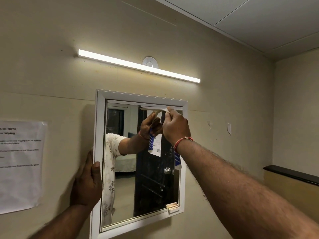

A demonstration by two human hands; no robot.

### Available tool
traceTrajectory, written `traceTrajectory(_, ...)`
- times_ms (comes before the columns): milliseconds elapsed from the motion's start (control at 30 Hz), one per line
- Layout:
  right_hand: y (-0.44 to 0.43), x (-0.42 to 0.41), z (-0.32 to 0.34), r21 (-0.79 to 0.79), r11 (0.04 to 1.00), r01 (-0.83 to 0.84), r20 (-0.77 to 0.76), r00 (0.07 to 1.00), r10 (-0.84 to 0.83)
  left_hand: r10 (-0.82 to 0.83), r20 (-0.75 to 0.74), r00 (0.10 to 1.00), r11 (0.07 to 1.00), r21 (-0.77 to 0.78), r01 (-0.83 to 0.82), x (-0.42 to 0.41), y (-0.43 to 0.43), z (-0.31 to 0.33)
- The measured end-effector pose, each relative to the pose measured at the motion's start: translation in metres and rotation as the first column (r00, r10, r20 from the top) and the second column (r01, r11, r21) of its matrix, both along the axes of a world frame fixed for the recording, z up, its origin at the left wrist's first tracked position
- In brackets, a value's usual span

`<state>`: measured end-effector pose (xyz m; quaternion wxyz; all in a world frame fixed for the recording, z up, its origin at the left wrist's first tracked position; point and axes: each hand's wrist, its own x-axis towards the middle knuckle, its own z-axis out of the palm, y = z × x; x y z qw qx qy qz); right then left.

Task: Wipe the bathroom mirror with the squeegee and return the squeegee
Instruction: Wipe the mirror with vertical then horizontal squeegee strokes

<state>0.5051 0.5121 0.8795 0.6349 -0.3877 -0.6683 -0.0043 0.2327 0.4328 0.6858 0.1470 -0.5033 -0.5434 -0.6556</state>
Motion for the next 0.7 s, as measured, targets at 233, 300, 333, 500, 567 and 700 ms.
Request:
traceTrajectory(233, -0.001, 0.0, 0.002, -0.013, 1.0, -0.009, 0.01, 1.0, 0.009, -0.015, 0.013, 1.0, 1.0, -0.016, 0.015, -0.002, 0.001, -0.001)
traceTrajectory(300, -0.001, -0.001, 0.003, -0.022, 1.0, 0.005, 0.007, 1.0, -0.005, -0.009, 0.02, 1.0, 1.0, -0.011, 0.009, 0.001, 0.0, 0.001)
traceTrajectory(333, -0.001, -0.001, 0.003, -0.031, 1.0, 0.005, 0.004, 1.0, -0.005, -0.007, 0.021, 1.0, 1.0, -0.006, 0.008, 0.003, -0.002, 0.002)
traceTrajectory(500, -0.005, -0.004, 0.0, -0.069, 0.997, -0.024, -0.041, 0.999, 0.021, -0.009, -0.008, 1.0, 1.0, 0.011, 0.009, 0.011, -0.008, 0.005)
traceTrajectory(567, -0.006, -0.006, -0.003, -0.063, 0.998, -0.024, -0.056, 0.998, 0.02, -0.015, -0.013, 1.0, 1.0, 0.008, 0.015, 0.007, -0.005, 0.003)
traceTrajectory(700, -0.002, -0.004, -0.001, -0.014, 1.0, 0.008, -0.035, 0.999, -0.009, -0.012, -0.021, 1.0, 1.0, 0.024, 0.012, 0.002, -0.001, 0.0)
